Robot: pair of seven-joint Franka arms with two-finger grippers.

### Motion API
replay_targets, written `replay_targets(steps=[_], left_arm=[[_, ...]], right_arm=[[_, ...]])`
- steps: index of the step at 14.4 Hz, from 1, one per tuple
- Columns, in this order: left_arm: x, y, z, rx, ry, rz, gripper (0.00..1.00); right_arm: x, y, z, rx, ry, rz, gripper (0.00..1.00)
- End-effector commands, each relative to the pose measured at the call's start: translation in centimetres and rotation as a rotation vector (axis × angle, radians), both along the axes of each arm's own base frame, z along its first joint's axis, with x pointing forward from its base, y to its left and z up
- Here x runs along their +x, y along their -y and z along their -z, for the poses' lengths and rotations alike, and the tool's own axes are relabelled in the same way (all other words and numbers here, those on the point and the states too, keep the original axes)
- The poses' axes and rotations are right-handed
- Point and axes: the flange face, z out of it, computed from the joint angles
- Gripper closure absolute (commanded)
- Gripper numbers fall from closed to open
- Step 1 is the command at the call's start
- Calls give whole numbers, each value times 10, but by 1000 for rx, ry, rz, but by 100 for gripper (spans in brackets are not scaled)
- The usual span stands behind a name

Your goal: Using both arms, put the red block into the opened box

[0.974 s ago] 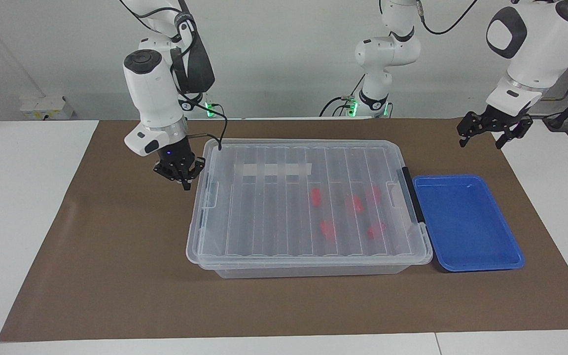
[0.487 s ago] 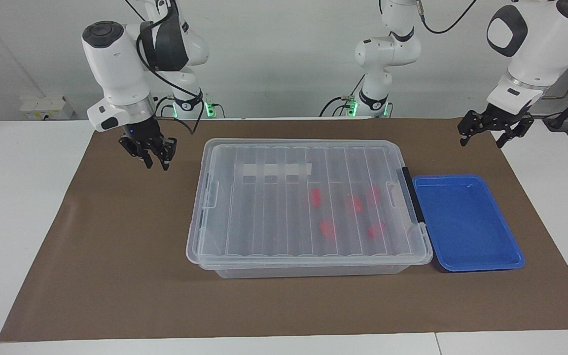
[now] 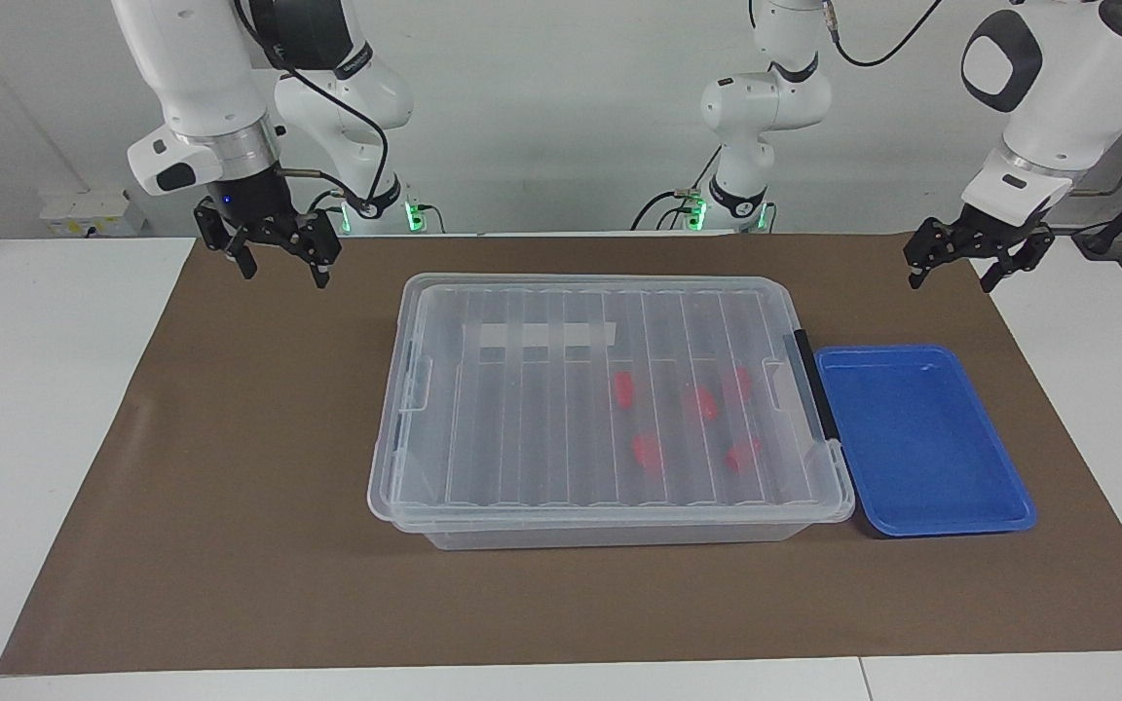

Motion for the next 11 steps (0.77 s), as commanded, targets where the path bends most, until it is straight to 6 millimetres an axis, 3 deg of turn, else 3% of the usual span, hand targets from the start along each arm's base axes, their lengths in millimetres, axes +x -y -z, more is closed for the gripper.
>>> replay_targets(steps=[1, 5, 11], left_arm=[[-7, 1, -2, -12, 7, -11, 0], [-8, 2, -1, -12, 11, -10, 0], [-14, 3, 13, -13, 27, -13, 0]], right_arm=[[19, 2, -28, -18, -25, 19, 0], [12, 3, -17, -26, -72, -68, 1], [3, 2, -22, -23, -86, -83, 0]])
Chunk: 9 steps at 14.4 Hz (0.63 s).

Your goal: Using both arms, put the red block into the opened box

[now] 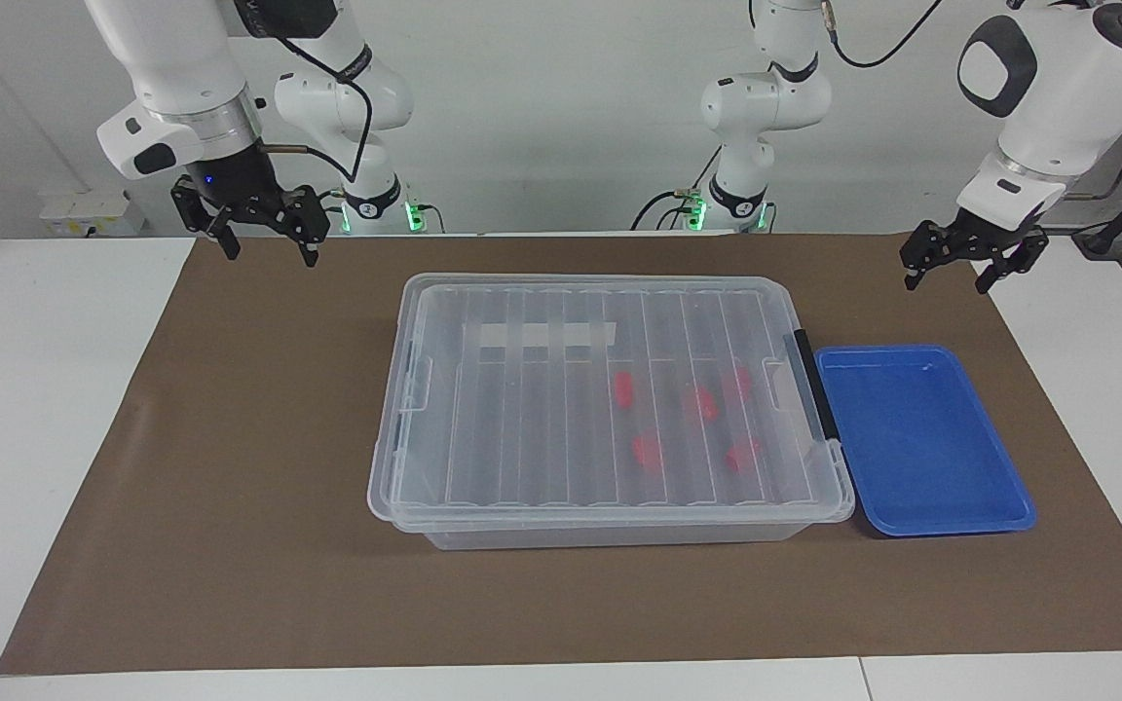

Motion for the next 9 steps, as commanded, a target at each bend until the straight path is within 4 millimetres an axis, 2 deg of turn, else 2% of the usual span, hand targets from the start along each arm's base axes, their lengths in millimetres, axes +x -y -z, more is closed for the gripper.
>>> replay_targets(steps=[1, 5, 9], left_arm=[[-11, 2, 1, -12, 36, -12, 0], [-12, 2, 0, -12, 35, -11, 0], [-12, 2, -2, -12, 30, -11, 0]], right_arm=[[-6, 1, -4, -8, -8, -17, 0], [-5, 2, -1, -2, -6, 51, 0], [-12, 0, 4, 2, -20, 31, 0]])
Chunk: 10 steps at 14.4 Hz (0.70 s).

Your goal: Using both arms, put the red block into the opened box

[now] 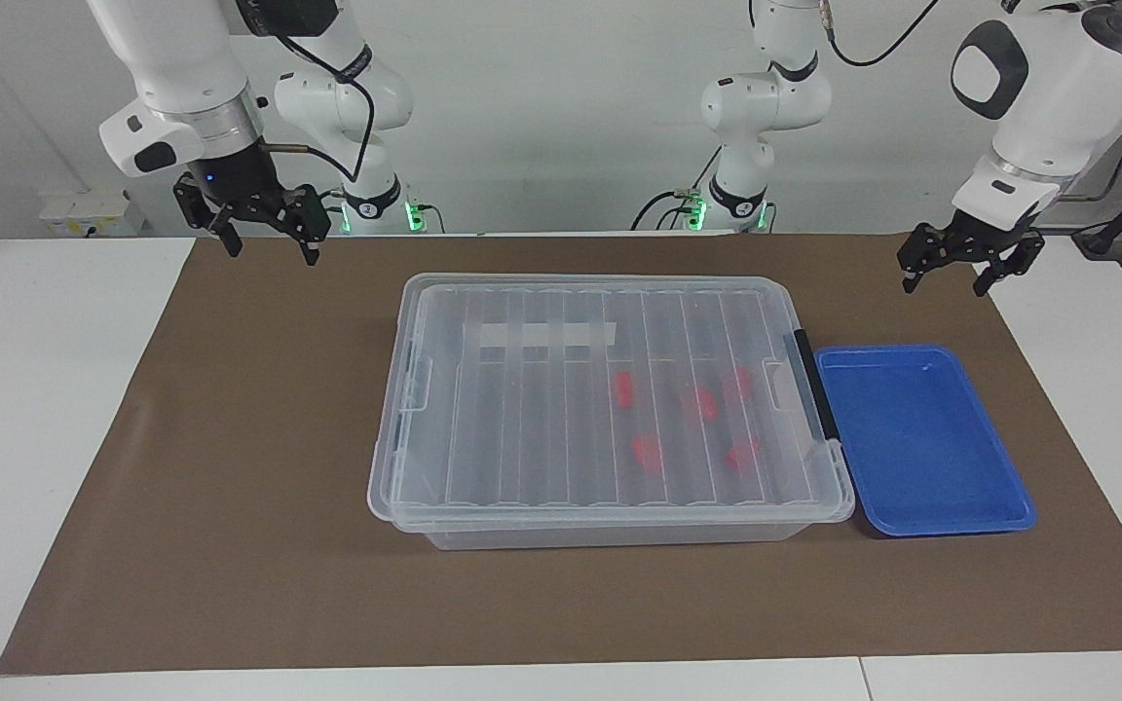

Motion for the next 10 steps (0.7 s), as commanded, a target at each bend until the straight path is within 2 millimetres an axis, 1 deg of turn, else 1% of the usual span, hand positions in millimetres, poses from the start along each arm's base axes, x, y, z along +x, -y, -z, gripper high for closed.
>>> replay_targets(steps=[1, 3, 10], left_arm=[[-9, 2, -2, -13, 9, -11, 0], [-9, 0, -2, -13, 9, -15, 0], [-10, -6, -2, -13, 7, -25, 0]], right_arm=[[-12, -1, 5, 1, -18, -15, 0], [-12, 0, 5, 3, -15, -49, 0], [-12, -2, 5, 15, -17, -40, 0]])
